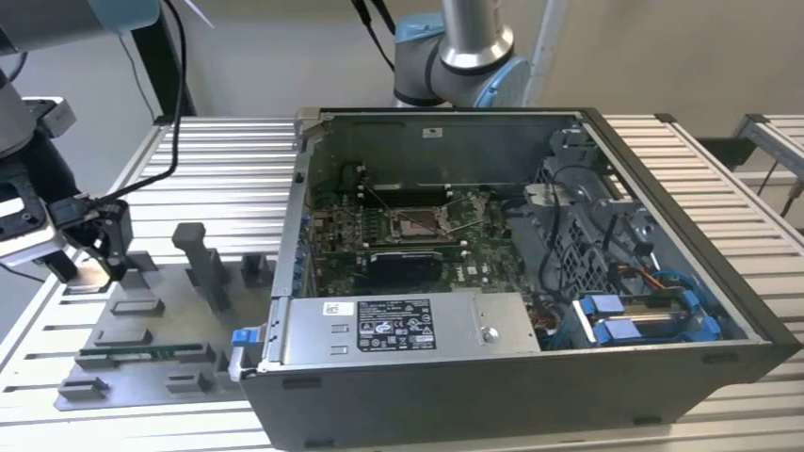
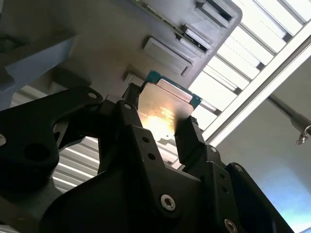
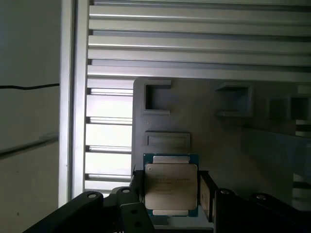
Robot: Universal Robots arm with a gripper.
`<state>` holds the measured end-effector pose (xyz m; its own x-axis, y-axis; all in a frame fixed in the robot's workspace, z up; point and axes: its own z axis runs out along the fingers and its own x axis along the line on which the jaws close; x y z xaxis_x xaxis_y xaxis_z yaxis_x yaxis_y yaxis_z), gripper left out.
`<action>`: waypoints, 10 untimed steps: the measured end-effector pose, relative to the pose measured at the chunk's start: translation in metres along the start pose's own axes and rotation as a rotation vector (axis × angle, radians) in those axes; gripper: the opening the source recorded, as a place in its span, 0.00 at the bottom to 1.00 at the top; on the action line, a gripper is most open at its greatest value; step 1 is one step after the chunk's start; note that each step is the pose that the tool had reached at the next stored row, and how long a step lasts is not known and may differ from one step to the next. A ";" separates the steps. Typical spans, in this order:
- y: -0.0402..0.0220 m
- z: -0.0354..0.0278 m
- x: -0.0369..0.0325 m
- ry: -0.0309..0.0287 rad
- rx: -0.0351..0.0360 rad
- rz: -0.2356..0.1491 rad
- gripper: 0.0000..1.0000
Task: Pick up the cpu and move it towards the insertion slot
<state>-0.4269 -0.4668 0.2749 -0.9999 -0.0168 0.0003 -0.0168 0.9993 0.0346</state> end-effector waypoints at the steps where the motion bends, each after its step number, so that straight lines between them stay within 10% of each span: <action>1: 0.0000 -0.0003 0.0000 -0.0001 0.0000 0.000 0.00; 10: 0.0001 -0.0033 0.0000 0.0001 0.0001 0.000 0.00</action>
<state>-0.4269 -0.4668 0.2782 -0.9999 -0.0168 0.0004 -0.0168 0.9993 0.0346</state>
